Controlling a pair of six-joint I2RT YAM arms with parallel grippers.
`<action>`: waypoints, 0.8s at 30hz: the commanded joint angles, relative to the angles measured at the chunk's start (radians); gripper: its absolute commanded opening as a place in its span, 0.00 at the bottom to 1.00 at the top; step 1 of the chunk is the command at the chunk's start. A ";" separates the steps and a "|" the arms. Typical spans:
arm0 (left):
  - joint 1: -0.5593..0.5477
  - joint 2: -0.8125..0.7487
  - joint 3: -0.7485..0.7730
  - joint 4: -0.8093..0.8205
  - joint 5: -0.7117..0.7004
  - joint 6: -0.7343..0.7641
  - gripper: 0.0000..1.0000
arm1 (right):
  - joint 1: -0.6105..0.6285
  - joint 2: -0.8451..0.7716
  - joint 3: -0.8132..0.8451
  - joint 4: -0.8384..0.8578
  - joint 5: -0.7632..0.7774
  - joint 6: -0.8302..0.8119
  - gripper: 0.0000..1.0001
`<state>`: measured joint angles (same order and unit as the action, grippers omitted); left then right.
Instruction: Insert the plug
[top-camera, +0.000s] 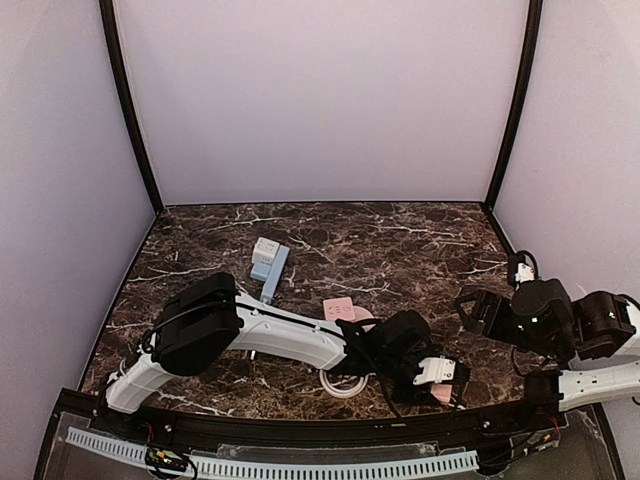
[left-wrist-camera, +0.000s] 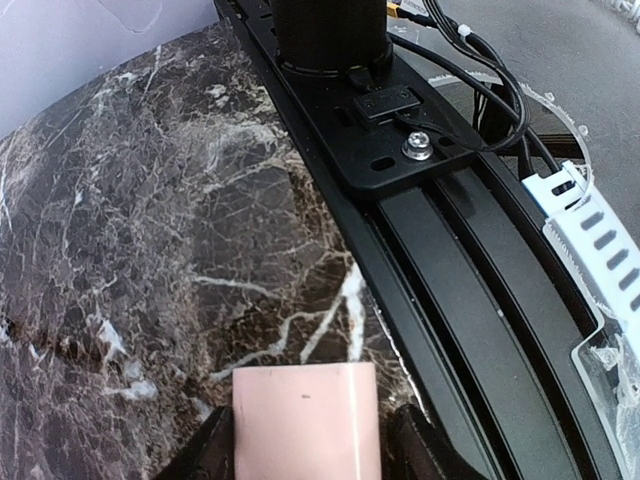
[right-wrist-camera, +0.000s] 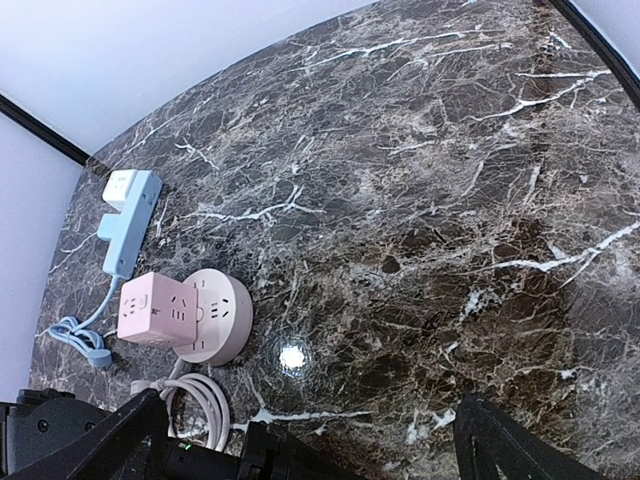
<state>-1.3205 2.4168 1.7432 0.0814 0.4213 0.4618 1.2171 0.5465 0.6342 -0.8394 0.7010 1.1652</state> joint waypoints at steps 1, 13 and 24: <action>-0.006 -0.010 0.016 -0.075 -0.015 0.039 0.48 | 0.005 0.010 0.023 -0.008 0.020 -0.003 0.99; -0.009 -0.073 -0.089 0.013 -0.057 0.027 0.08 | 0.005 0.084 0.044 0.034 -0.002 -0.012 0.99; 0.018 -0.390 -0.517 0.484 -0.223 -0.053 0.01 | 0.003 0.172 0.110 0.183 -0.099 -0.156 0.99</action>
<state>-1.3117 2.1712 1.3350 0.3168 0.2737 0.4496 1.2175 0.6888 0.6914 -0.7330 0.6434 1.0775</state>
